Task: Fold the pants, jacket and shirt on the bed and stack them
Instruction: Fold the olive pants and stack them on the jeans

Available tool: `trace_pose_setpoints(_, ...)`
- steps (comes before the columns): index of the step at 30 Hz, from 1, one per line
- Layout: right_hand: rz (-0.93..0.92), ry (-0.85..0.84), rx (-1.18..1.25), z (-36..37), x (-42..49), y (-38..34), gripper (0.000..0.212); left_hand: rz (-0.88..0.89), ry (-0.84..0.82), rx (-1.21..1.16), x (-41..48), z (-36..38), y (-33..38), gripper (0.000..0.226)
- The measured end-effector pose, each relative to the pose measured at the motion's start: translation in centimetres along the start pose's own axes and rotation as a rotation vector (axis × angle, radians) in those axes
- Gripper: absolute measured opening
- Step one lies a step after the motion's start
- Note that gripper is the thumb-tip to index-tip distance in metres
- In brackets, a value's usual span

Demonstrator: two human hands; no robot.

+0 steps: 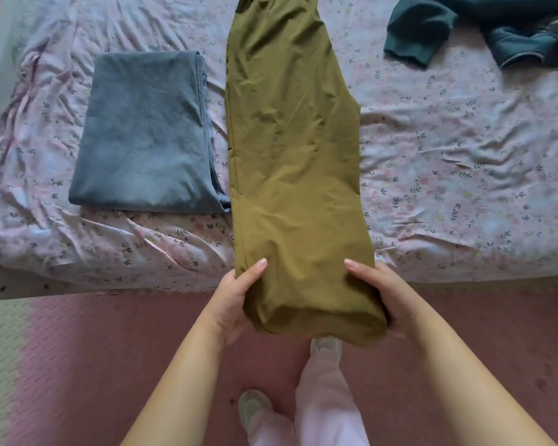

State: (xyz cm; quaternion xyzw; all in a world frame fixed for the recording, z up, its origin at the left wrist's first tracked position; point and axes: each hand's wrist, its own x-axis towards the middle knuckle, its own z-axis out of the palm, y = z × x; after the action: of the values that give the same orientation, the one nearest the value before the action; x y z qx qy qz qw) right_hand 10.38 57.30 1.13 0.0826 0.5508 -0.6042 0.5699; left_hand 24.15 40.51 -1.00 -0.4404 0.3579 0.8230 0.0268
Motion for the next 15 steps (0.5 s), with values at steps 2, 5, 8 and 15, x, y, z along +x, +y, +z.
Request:
trace_pose_setpoints(2, 0.075, -0.02, -0.048, -0.3, 0.0, 0.7, 0.033, -0.083, -0.017, 0.009, -0.4, -0.5, -0.9, 0.035)
trace_pose_setpoints(5, 0.112, 0.028, -0.137, -0.9, 0.2, 2.8, 0.035, -0.152, 0.066, 0.05, -0.8, -1.4, -2.7, 0.031)
trace_pose_setpoints(8, 0.103, 0.107, -0.128, -1.3, 0.5, 4.9, 0.03, -0.169, 0.136, 0.129, -0.9, -2.1, -4.6, 0.026)
trace_pose_setpoints(15, 0.093, 0.175, -0.229, -1.5, 0.3, 7.1, 0.015, -0.098, 0.316, 0.134, -0.9, -2.6, -6.4, 0.011)
